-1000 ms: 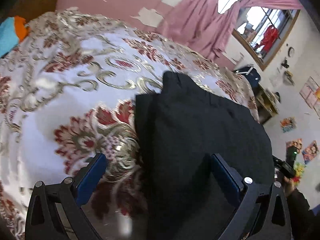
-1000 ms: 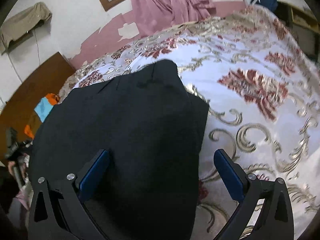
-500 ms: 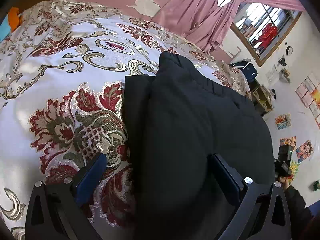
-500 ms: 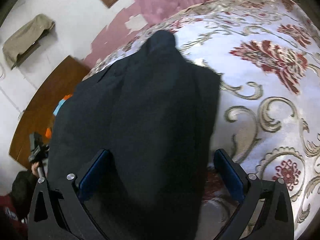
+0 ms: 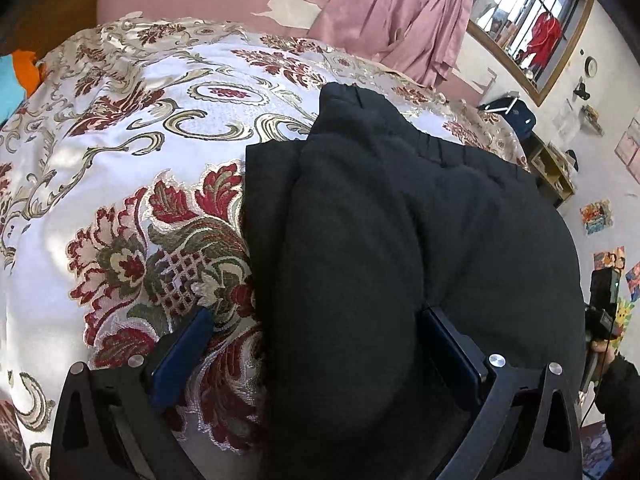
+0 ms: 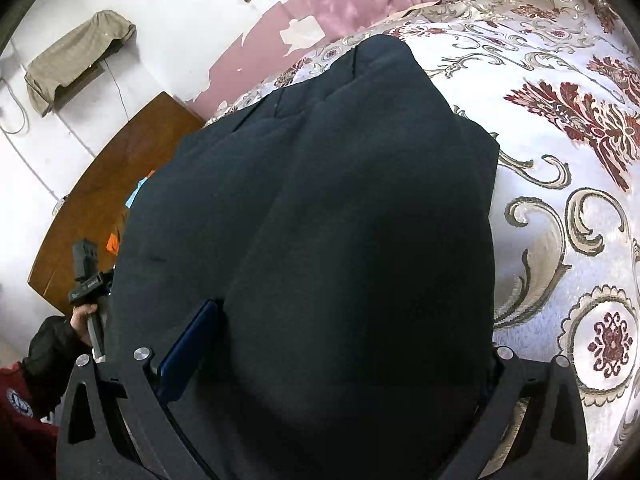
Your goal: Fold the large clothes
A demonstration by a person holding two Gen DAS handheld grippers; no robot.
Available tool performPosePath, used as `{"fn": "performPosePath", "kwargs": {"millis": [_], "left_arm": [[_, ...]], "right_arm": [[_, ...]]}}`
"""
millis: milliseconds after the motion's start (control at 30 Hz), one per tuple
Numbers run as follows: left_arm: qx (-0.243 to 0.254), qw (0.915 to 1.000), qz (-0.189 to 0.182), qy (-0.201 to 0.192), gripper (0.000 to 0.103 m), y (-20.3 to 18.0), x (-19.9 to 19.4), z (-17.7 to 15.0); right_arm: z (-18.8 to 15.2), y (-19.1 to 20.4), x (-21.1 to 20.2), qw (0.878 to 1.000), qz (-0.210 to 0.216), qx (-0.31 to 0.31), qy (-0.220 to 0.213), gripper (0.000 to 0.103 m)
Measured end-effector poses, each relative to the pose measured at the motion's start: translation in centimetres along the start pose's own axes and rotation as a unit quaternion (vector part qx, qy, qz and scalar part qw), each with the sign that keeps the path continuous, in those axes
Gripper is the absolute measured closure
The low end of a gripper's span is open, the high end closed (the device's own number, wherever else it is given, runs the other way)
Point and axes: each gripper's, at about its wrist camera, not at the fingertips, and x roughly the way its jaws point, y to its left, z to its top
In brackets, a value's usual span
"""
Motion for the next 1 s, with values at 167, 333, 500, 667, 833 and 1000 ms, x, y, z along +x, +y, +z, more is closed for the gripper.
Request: {"fn": "performPosePath", "kwargs": {"millis": [167,333,500,667,833,1000], "left_arm": [[0.006,0.9999,-0.005,0.015,0.0,0.0,0.2,0.3],[0.012,0.9996,-0.014,0.022,0.0,0.0,0.2,0.4],[0.021,0.9978,-0.046,0.043,0.0,0.4,0.2,0.8],[-0.007,0.9938,-0.08,0.076,0.0,0.9,0.3,1.9],[-0.002,0.993,-0.081,0.086,0.024,-0.8,0.4,1.6],[-0.021,0.9958,-0.064,0.063,0.063,-1.8,-1.1,1.8]], "right_arm": [[0.2,-0.3,-0.2,1.0,0.0,0.005,0.011,0.001],[0.3,0.0,0.2,1.0,-0.009,0.014,0.023,0.001],[-0.3,0.1,0.4,0.999,-0.016,0.029,0.026,0.001],[-0.8,1.9,0.4,0.998,-0.05,0.019,0.017,0.001],[-0.8,1.9,-0.3,0.998,-0.047,0.03,0.011,0.016],[-1.2,3.8,-2.3,0.998,-0.059,0.003,-0.019,0.064]]}}
